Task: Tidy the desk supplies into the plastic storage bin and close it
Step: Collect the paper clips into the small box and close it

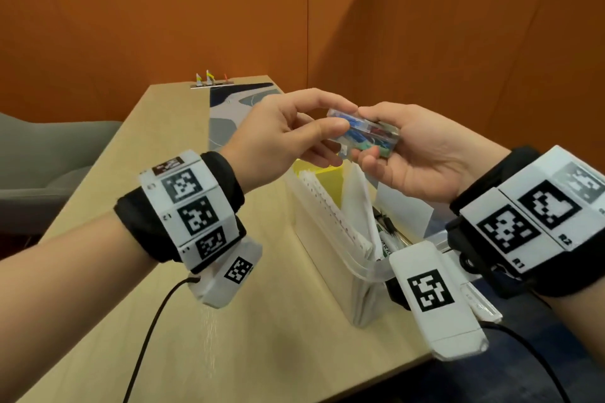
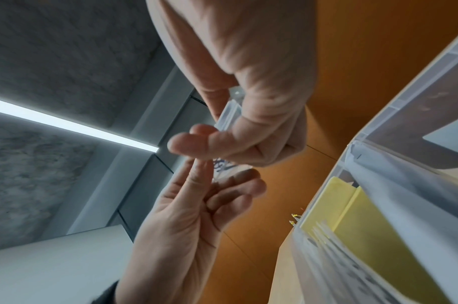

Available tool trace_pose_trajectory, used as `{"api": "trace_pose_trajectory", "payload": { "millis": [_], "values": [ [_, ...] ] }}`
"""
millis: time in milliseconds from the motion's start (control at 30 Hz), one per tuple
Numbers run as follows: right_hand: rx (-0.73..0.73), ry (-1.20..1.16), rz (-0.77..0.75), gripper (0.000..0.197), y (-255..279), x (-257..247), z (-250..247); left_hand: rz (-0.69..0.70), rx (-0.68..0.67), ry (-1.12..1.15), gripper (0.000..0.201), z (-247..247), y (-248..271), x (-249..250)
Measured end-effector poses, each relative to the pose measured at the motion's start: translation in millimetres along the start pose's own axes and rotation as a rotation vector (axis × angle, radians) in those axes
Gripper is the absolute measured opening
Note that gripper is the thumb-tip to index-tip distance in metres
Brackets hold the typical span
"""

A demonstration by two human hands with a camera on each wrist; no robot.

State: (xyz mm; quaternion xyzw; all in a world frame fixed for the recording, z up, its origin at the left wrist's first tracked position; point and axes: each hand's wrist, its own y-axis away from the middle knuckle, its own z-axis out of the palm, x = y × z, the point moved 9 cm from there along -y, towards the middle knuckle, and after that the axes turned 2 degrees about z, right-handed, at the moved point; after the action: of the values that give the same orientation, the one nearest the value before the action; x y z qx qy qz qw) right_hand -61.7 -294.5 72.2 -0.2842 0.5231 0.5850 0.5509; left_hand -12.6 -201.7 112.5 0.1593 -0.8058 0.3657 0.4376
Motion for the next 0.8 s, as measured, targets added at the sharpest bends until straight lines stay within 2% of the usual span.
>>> {"api": "trace_pose_trajectory", "payload": {
  "millis": [100, 167, 233, 300, 400, 533, 733, 800],
  "values": [
    [-0.034, -0.031, -0.031, 0.026, 2.7, -2.5, 0.2, -0.003, 0.040, 0.084, 0.012, 2.3, 1.2, -2.7],
    [-0.046, -0.020, -0.050, 0.024, 3.7, -0.9, 1.4, -0.067, 0.051, 0.150, 0.018, 3.3, 1.9, -9.6],
    [-0.049, 0.002, -0.060, 0.024, 4.6, 1.7, 2.4, -0.176, 0.007, 0.253, 0.025, 5.1, 3.0, -18.7],
    [-0.020, 0.036, -0.061, 0.027, 4.8, 2.0, -0.6, -0.228, -0.099, 0.313, 0.027, 7.4, 4.7, -19.1],
    [0.005, 0.096, -0.027, 0.033, 4.5, 1.7, -4.7, -0.219, -0.194, 0.191, 0.036, 3.9, 6.2, -13.3],
    [-0.010, 0.204, 0.028, 0.038, 3.4, 7.1, -6.3, -0.176, -0.202, 0.005, 0.039, -2.2, 6.2, -10.0],
    [-0.063, 0.251, 0.066, 0.042, 3.6, 12.6, -1.5, -0.163, -0.176, 0.047, 0.037, -4.5, 9.0, -18.3],
    [-0.066, 0.222, 0.083, 0.038, 3.8, 13.5, 0.0, -0.128, -0.123, 0.075, 0.029, -4.5, 8.0, -14.6]
  ]
}}
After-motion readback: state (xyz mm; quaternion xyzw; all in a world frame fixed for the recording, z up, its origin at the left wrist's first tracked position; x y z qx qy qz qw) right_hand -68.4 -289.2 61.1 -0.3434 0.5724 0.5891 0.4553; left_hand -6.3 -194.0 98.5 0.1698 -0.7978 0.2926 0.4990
